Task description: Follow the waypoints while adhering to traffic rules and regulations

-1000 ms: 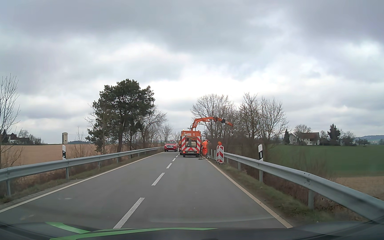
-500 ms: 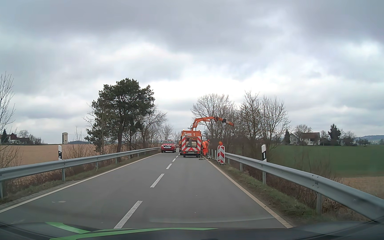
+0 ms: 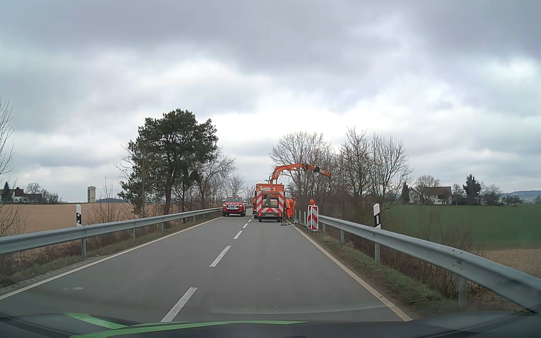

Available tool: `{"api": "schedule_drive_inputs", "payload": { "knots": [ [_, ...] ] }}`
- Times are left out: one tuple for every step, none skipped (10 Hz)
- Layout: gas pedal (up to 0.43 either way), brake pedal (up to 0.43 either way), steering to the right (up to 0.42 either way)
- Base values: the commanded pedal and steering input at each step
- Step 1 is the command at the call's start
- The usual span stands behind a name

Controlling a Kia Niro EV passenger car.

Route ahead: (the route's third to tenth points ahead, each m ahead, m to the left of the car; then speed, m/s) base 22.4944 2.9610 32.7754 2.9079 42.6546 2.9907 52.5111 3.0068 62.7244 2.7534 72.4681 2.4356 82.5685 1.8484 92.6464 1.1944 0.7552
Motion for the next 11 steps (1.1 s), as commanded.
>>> {"api": "schedule_drive_inputs", "payload": {
  "knots": [
    [0.0, 0.0, -0.013],
    [0.0, 0.0, -0.013],
    [0.0, 0.0, -0.013],
    [0.0, 0.0, -0.013],
    [0.0, 0.0, -0.013],
    [0.0, 0.0, -0.013],
    [0.0, 0.0, -0.013],
    [0.0, 0.0, -0.013],
    [0.0, 0.0, -0.013],
    [0.02, 0.0, -0.012],
    [0.059, 0.0, -0.013]
  ]
}}
